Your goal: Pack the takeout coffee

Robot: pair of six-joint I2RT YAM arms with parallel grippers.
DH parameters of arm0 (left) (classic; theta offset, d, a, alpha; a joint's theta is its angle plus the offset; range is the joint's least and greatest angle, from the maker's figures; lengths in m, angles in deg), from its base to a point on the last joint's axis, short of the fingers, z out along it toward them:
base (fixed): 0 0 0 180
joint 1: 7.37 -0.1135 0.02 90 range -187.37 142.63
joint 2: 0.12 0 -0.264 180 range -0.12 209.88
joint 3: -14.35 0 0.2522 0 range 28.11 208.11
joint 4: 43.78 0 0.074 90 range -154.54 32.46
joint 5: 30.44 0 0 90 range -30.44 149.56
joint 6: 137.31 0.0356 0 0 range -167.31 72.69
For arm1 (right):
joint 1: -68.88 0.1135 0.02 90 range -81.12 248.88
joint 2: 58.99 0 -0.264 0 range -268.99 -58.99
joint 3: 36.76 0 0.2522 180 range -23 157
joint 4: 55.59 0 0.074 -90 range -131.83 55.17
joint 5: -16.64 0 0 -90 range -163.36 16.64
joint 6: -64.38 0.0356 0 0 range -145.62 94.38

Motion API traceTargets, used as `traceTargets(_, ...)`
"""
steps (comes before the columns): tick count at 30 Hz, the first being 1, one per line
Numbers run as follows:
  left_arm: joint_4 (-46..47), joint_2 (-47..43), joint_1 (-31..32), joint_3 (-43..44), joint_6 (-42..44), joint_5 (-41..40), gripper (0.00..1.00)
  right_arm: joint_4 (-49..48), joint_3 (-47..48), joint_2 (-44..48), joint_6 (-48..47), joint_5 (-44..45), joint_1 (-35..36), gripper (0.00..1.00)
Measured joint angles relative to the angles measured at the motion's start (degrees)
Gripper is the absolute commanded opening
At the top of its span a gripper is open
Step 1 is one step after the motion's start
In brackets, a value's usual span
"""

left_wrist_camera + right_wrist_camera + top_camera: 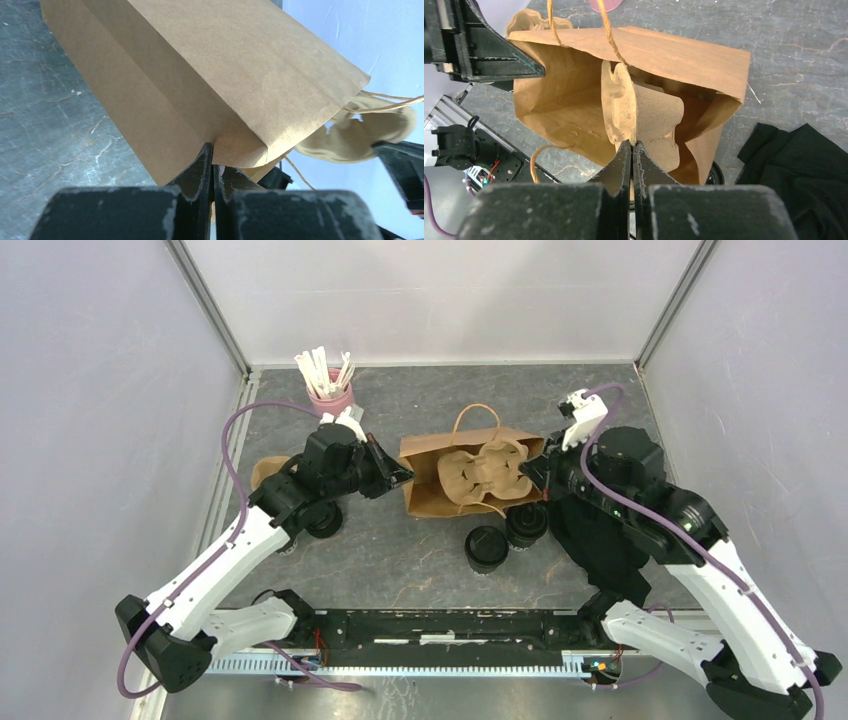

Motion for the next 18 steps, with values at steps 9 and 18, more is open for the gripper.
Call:
traceTargets(9,0.0,3.0,0.0,3.0,-7.4,1.2,0.06,-7.2,-4.7,-2.2,1.7,-2.0,0.0,0.00)
traceTargets(18,-0.1,3.7,0.0,3.6,-10.6,1.3,0.06,-14.2,-9.2,-5.4,3.4,-2.1,0.0,0.00)
